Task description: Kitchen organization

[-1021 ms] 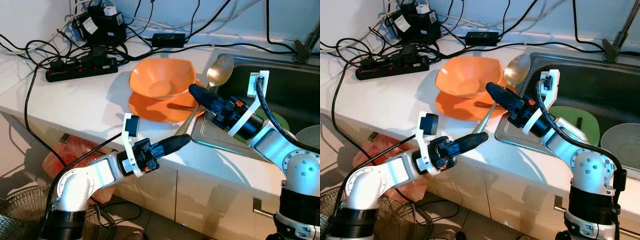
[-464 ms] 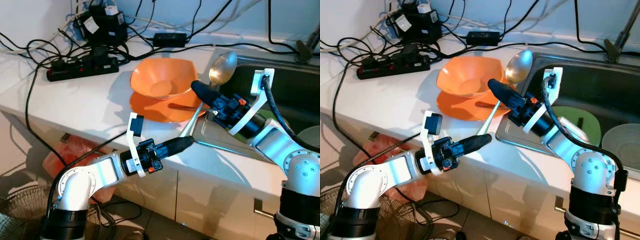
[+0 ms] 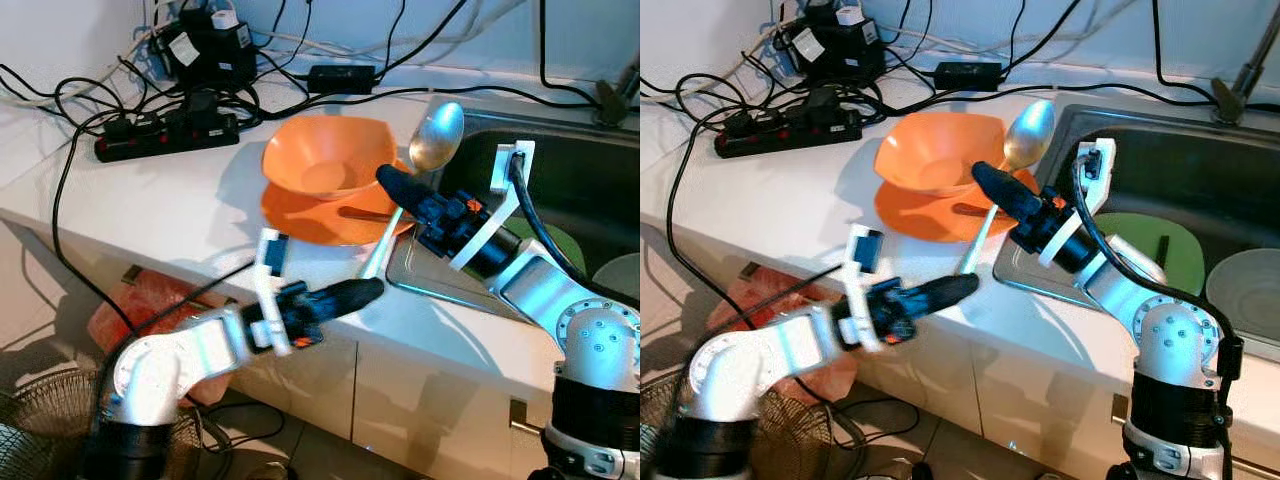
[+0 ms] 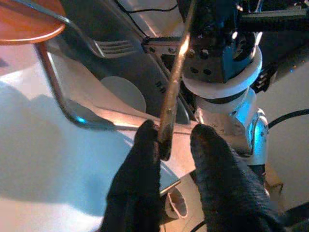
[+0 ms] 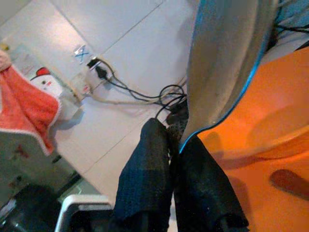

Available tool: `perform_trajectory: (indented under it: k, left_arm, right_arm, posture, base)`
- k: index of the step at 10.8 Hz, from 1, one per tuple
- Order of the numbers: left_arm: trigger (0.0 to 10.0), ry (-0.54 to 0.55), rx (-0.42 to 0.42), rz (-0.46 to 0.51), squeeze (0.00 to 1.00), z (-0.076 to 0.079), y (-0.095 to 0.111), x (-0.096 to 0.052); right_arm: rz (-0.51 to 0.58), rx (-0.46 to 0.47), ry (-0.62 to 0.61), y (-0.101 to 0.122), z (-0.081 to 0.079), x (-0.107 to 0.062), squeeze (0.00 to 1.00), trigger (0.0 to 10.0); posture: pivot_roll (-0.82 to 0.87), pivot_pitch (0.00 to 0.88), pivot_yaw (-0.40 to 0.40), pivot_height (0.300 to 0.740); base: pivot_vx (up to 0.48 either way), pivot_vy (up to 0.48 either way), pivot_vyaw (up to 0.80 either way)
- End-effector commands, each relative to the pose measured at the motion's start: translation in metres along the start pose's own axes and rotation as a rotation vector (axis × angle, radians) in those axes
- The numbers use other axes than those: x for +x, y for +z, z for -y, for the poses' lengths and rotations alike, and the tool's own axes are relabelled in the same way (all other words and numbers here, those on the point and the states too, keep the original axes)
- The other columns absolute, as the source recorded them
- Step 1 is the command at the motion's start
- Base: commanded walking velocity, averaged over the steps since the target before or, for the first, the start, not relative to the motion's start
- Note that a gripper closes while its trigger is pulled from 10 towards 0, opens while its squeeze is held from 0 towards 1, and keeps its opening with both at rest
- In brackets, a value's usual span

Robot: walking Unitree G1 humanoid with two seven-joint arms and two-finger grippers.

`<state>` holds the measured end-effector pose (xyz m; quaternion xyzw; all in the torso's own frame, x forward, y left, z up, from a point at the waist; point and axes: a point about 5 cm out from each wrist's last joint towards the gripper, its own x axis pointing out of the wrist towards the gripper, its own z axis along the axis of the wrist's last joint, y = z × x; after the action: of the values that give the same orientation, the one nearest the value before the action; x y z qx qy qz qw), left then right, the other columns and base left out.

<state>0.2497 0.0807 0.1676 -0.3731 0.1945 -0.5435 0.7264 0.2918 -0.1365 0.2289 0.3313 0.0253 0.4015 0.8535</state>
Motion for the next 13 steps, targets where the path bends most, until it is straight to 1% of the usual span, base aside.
perform_trajectory:
  k: [1,2,3,4,6,8,9,10,12,13]
  left_arm:
    - [10.0,-0.053,0.034,0.007,1.00,0.014,0.007,0.005]
    - [10.0,-0.052,0.030,0.008,1.00,0.015,0.008,0.007]
    - [10.0,-0.065,0.033,-0.019,1.00,0.017,0.004,0.009]
    - [10.0,-0.064,0.033,-0.026,1.00,0.017,0.002,0.009]
    - [10.0,-0.036,0.033,-0.036,1.00,0.010,0.000,0.003]
    - [10.0,-0.041,0.032,-0.061,1.00,0.009,-0.003,0.001]
    - [10.0,-0.038,0.031,-0.071,1.00,0.008,-0.005,0.001]
    - [10.0,-0.036,0.032,-0.077,1.00,0.008,-0.007,0.002]
    - [10.0,-0.051,0.039,-0.093,1.00,0.016,-0.012,0.004]
    - [10.0,-0.055,0.049,-0.100,1.00,0.019,-0.011,0.007]
  right_arm:
    - [0.028,-0.019,-0.115,0.005,0.013,-0.002,0.00,0.0]
    - [0.048,-0.018,-0.141,0.008,0.016,-0.001,0.00,0.0]
    - [0.126,-0.020,-0.233,0.019,0.026,0.000,0.00,0.0]
    - [0.152,-0.022,-0.261,0.023,0.029,0.000,0.00,0.0]
    - [0.225,-0.017,-0.362,0.032,0.041,-0.002,0.00,0.0]
    - [0.329,0.002,-0.502,0.045,0.059,-0.009,0.00,0.0]
    - [0.373,0.033,-0.569,0.049,0.068,-0.014,0.00,0.0]
    - [0.388,0.050,-0.591,0.050,0.072,-0.015,0.00,0.0]
    - [0.410,0.061,-0.620,0.050,0.076,-0.016,0.00,0.0]
    - [0.437,0.070,-0.654,0.053,0.081,-0.020,0.00,0.0]
  posture:
    - [0.08,0.085,0.101,0.740]
    - [0.08,0.085,0.100,0.740]
    - [0.08,0.084,0.099,0.740]
    - [0.08,0.084,0.099,0.740]
    - [0.09,0.083,0.098,0.740]
    - [0.09,0.086,0.096,0.740]
    - [0.09,0.086,0.095,0.740]
    - [0.09,0.086,0.095,0.740]
    - [0.09,0.086,0.095,0.740]
    - [0.09,0.086,0.096,0.740]
  base:
    - [0.000,0.000,0.00]
    - [0.000,0.000,0.00]
    - [0.000,0.000,0.00]
    - [0.000,0.000,0.00]
    - [0.000,0.000,0.00]
    - [0.000,0.000,0.00]
    - [0.000,0.000,0.00]
    - [0.000,0.000,0.00]
    - [0.000,0.000,0.00]
    - [0.000,0.000,0.00]
